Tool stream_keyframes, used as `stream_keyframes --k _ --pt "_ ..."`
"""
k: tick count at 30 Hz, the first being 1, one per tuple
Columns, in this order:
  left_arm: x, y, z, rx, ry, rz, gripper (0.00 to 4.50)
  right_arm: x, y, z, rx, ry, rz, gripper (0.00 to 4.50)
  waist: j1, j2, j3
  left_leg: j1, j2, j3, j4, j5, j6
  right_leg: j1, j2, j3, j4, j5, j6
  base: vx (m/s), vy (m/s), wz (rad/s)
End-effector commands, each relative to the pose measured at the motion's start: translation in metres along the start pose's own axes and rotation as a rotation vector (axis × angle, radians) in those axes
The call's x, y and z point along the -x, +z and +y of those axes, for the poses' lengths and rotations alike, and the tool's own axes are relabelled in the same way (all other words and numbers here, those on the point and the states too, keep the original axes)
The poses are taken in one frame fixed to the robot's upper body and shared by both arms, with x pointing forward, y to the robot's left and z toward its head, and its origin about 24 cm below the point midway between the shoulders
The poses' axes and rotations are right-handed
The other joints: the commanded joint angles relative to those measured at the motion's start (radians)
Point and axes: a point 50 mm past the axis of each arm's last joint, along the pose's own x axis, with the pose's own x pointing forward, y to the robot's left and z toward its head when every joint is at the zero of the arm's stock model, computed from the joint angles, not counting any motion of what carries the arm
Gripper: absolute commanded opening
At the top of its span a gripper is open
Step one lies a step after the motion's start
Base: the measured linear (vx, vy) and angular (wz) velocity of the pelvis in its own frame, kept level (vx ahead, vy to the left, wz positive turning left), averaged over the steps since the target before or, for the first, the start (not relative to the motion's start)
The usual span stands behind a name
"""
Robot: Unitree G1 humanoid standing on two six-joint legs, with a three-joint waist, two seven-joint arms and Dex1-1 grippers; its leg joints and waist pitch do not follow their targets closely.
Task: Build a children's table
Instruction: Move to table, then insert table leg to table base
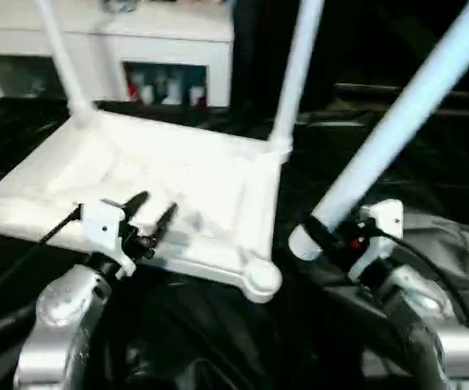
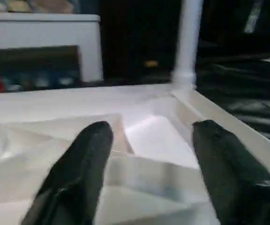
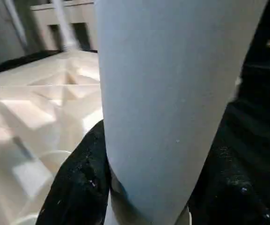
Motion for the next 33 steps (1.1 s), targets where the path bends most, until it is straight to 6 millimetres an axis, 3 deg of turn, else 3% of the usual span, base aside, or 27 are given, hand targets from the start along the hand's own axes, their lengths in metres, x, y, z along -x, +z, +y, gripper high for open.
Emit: stream_keyframes --k 1,2,3,4,5,6,7,8,10,11,13,19,27,28,33 --pt "-0.016 0.011 -0.006 -0.038 -0.248 0.008 3.58 0.003 0.006 -0.008 0.016 0.078 0.018 1.88 0.002 0.033 -0.045 0.035 0.078 -0.008 -0.084 -0.045 0.048 0.031 -0.086 0.049 -0.062 0.172 -0.218 0.000 0.000 0.00" --pt "-0.028 0.013 -0.009 -0.094 -0.423 0.070 3.65 0.004 0.007 -0.013 0.044 0.137 0.052 1.88 -0.001 0.031 -0.041 0.034 0.082 -0.002 -0.094 -0.136 0.029 0.036 -0.092 0.050 -0.066 0.088 -0.228 -0.051 0.022 0.12" --pt "-0.031 0.013 -0.009 -0.109 -0.460 0.089 3.65 0.004 0.008 -0.014 0.052 0.147 0.061 1.88 0.002 0.033 -0.034 0.040 0.086 0.006 -0.103 -0.228 0.007 0.030 -0.093 0.050 -0.076 -0.015 -0.222 -0.072 0.030 0.06" --pt "-0.033 0.014 -0.010 -0.124 -0.495 0.106 3.68 0.004 0.008 -0.015 0.058 0.156 0.068 1.88 -0.001 0.025 -0.026 0.036 0.085 0.008 -0.108 -0.264 0.001 0.033 -0.097 0.052 -0.081 -0.068 -0.221 -0.072 0.030 0.06" --pt "-0.037 0.014 -0.011 -0.159 -0.573 0.141 3.78 0.004 0.009 -0.016 0.073 0.180 0.082 1.88 0.001 0.026 -0.023 0.033 0.083 0.012 -0.114 -0.294 -0.007 0.041 -0.109 0.054 -0.089 -0.176 -0.206 -0.065 0.031 0.01" --pt "-0.037 0.014 -0.011 -0.159 -0.573 0.141 3.78 0.004 0.009 -0.016 0.073 0.180 0.082 1.88 0.000 0.023 -0.020 0.038 0.084 0.017 -0.116 -0.308 -0.008 0.037 -0.112 0.056 -0.098 -0.235 -0.194 0.000 0.000 0.00" --pt "-0.040 0.014 -0.011 -0.187 -0.631 0.166 3.78 0.004 0.009 -0.016 0.090 0.199 0.091 1.88 0.001 0.026 -0.023 0.039 0.087 0.019 -0.115 -0.291 -0.006 0.035 -0.121 0.061 -0.103 -0.278 -0.183 0.000 0.000 0.00" --pt "-0.044 0.013 -0.012 -0.237 -0.779 0.243 3.78 0.003 0.009 -0.015 0.120 0.255 0.126 1.88 -0.002 0.031 -0.028 0.033 0.088 0.020 -0.115 -0.256 -0.003 0.038 -0.120 0.061 -0.103 -0.261 -0.179 0.000 0.000 0.00" --pt "-0.045 0.013 -0.012 -0.253 -0.833 0.275 3.78 0.003 0.009 -0.014 0.134 0.274 0.137 1.88 -0.004 0.032 -0.036 0.026 0.089 0.020 -0.114 -0.198 0.007 0.041 -0.118 0.058 -0.091 -0.171 -0.184 0.000 0.000 0.00" --pt "-0.045 0.012 -0.012 -0.264 -0.867 0.296 3.78 0.003 0.009 -0.014 0.143 0.283 0.142 1.88 -0.004 0.040 -0.038 0.027 0.089 0.024 -0.109 -0.180 0.013 0.037 -0.118 0.057 -0.092 -0.133 -0.195 0.000 0.000 0.00" --pt "-0.049 0.010 -0.009 -0.330 -0.957 0.367 3.41 0.003 0.010 -0.013 0.169 0.310 0.156 1.88 0.000 0.043 -0.039 0.028 0.089 0.026 -0.105 -0.173 0.020 0.037 -0.118 0.058 -0.091 -0.106 -0.210 0.000 0.000 0.00" --pt "-0.062 0.007 -0.005 -0.404 -1.011 0.438 2.94 0.003 0.010 -0.014 0.181 0.322 0.158 1.88 0.004 0.043 -0.043 0.023 0.094 0.029 -0.099 -0.118 0.043 0.042 -0.120 0.051 -0.077 -0.009 -0.261 0.000 0.000 0.00" --pt "-0.071 -0.001 -0.001 -0.420 -1.047 0.535 2.38 0.004 0.004 -0.011 0.200 0.368 0.212 1.88 0.008 0.044 -0.040 0.025 0.099 0.030 -0.103 -0.141 0.046 0.041 -0.125 0.052 -0.082 -0.034 -0.272 0.000 0.000 0.00" --pt "-0.070 -0.003 0.000 -0.416 -1.050 0.556 2.05 0.003 0.004 -0.010 0.202 0.370 0.211 1.88 0.009 0.044 -0.040 0.024 0.100 0.030 -0.103 -0.141 0.046 0.041 -0.125 0.052 -0.081 -0.032 -0.273 0.000 0.000 0.00" --pt "-0.070 -0.005 0.003 -0.427 -1.051 0.569 1.65 0.002 0.003 -0.008 0.202 0.377 0.210 1.88 0.011 0.043 -0.036 0.025 0.102 0.036 -0.105 -0.157 0.044 0.038 -0.126 0.053 -0.087 -0.072 -0.270 0.000 0.000 0.00"
